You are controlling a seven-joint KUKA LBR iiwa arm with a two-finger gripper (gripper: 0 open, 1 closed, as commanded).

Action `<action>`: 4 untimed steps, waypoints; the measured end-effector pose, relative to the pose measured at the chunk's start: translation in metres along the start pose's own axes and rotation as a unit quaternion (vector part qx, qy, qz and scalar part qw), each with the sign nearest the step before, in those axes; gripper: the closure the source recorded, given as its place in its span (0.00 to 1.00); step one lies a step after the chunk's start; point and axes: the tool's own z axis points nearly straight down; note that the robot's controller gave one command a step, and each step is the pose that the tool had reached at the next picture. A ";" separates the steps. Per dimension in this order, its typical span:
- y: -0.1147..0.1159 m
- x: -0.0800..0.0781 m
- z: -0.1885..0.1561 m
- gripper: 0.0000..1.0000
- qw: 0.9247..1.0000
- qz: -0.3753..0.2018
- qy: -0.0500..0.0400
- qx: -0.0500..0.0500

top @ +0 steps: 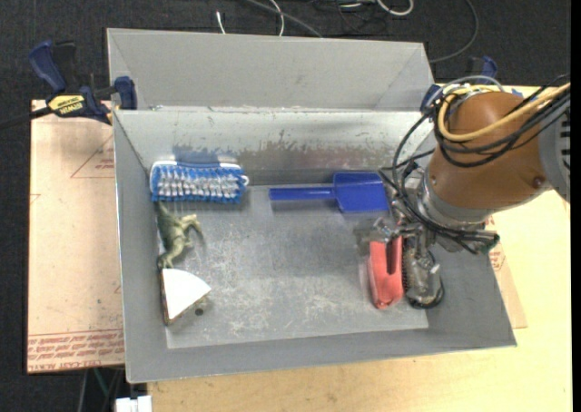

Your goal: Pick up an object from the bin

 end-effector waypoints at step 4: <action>-0.061 -0.048 0.089 1.00 0.916 -0.401 -0.001 0.000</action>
Offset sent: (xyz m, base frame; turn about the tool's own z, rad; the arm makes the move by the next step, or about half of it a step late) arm 0.0783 -0.0490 -0.0923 -0.4943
